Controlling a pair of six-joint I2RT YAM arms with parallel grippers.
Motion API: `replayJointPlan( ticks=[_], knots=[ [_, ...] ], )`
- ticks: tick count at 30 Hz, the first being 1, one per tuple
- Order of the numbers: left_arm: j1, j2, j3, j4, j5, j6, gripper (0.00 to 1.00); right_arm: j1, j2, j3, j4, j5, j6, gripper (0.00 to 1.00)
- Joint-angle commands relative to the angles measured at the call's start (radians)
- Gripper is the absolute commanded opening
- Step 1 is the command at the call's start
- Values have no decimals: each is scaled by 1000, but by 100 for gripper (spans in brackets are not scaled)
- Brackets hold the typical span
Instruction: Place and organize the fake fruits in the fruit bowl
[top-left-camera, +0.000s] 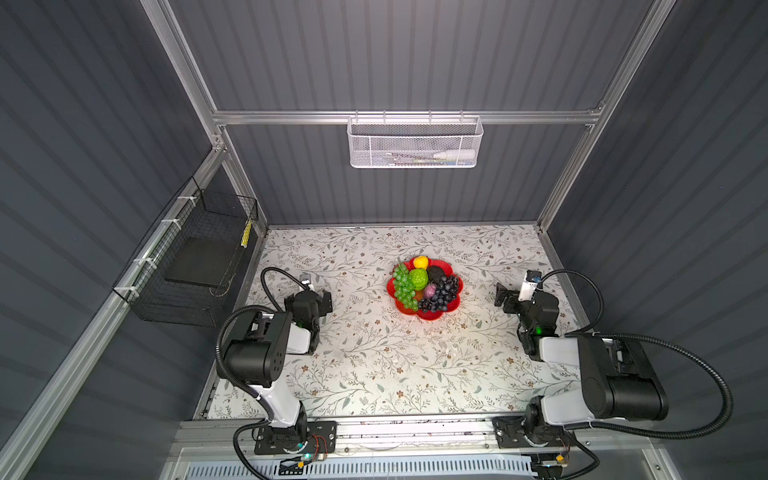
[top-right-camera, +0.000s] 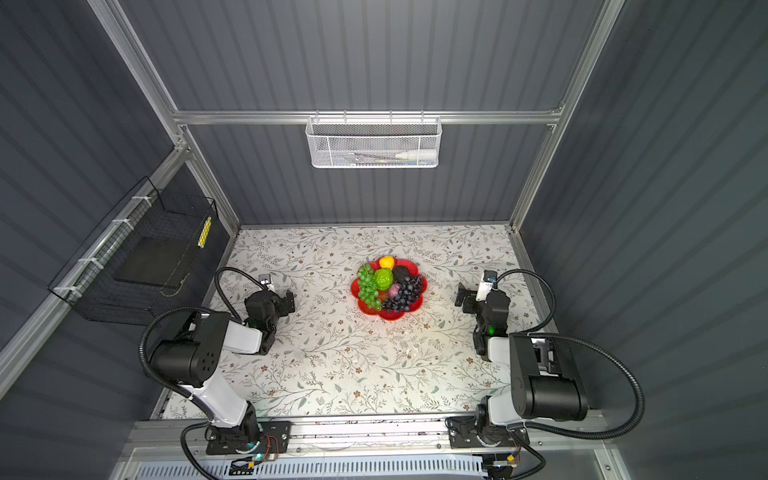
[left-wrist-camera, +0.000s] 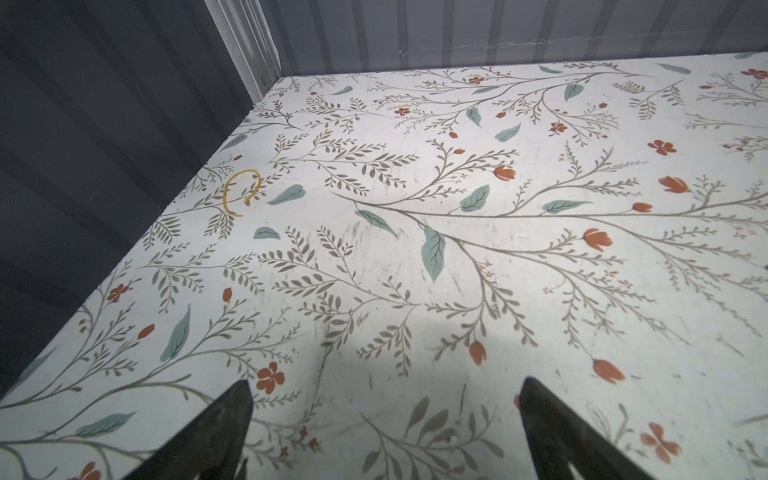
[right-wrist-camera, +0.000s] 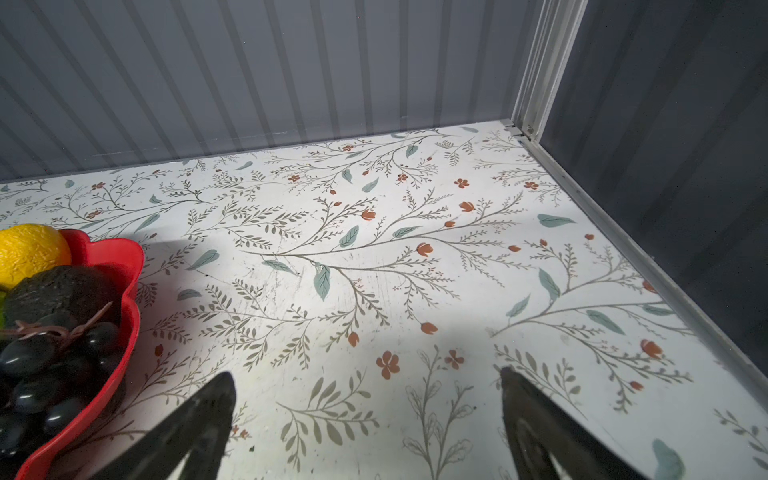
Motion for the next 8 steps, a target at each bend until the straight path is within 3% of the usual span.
replayJointPlan(
  ticks=[1, 8],
  knots=[
    [5, -2, 14, 32, 6, 3, 100, -4, 2, 13, 24, -5, 4, 99],
    [5, -3, 13, 32, 7, 4, 100, -5, -3, 6, 31, -7, 5, 99]
  ],
)
